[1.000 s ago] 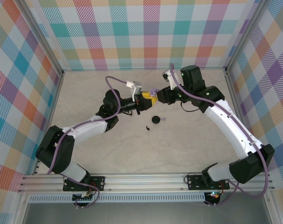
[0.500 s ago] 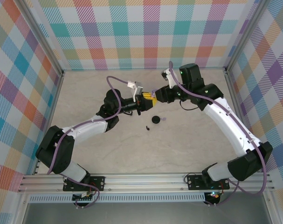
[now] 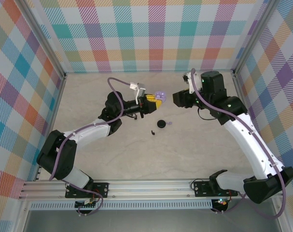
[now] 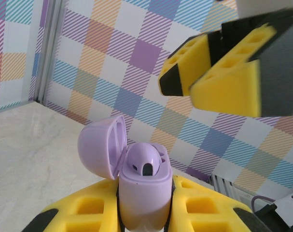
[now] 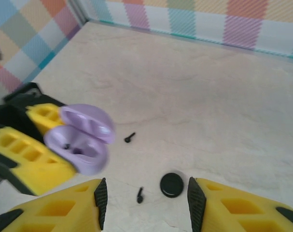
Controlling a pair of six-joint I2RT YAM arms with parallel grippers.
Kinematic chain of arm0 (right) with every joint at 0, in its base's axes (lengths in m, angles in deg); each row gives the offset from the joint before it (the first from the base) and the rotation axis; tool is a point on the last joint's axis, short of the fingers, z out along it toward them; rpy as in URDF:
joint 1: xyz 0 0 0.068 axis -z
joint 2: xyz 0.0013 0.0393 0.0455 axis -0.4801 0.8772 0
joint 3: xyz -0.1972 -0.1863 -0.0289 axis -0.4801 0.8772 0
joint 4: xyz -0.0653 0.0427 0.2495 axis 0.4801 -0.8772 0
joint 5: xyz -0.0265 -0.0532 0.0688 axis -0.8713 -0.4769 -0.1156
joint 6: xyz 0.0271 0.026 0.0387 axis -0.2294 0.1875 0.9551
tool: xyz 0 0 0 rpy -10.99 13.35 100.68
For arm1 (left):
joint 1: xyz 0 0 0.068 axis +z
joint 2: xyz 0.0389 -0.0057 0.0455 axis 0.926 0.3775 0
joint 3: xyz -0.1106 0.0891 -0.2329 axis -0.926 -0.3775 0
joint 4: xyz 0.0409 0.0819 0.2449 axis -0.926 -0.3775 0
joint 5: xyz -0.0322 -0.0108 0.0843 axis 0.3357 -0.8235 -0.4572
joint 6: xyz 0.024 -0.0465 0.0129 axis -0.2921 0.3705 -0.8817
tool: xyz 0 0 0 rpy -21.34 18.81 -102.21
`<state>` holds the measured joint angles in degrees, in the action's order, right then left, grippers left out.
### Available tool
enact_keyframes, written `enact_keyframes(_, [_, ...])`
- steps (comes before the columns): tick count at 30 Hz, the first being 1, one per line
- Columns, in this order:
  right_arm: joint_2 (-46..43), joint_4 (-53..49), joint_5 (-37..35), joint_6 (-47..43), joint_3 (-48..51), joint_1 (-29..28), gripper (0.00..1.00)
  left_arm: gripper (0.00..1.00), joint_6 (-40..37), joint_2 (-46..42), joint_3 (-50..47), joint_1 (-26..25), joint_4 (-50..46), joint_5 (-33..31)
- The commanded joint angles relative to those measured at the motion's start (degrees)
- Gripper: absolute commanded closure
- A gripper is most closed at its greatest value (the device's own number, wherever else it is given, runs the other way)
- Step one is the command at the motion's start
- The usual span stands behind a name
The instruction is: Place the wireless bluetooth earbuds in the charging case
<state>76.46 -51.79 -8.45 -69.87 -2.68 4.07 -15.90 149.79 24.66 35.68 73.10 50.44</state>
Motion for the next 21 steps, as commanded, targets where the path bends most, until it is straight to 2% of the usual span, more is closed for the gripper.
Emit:
enact_keyframes(1, [1.28, -2.96, -0.78, 1.63, 2.64, 2.57, 0.5, 1.0, 0.85, -2.44, -0.23, 1.15, 2.51, 4.11])
enact_keyframes(5, [4.52, -4.59, 3.44, 1.74, 5.87, 4.65, 0.49, 1.0, -0.35, -4.6, -0.54, 1.81, 0.35, 6.01])
enact_keyframes(11, [11.29, -5.56, 7.19, -1.11, 8.63, 4.76, 0.49, 1.0, -3.13, -7.29, 0.44, 1.99, -7.33, 7.31])
enact_keyframes(18, [20.51, -5.68, 10.09, -2.81, 8.0, 4.76, 0.53, 1.0, -4.51, -9.8, 0.18, 2.04, -10.37, 6.35])
enact_keyframes(21, [24.5, -5.8, 10.84, -1.36, 7.27, 4.76, 0.57, 1.0, -5.26, -10.7, -0.02, 2.0, -11.7, 5.65])
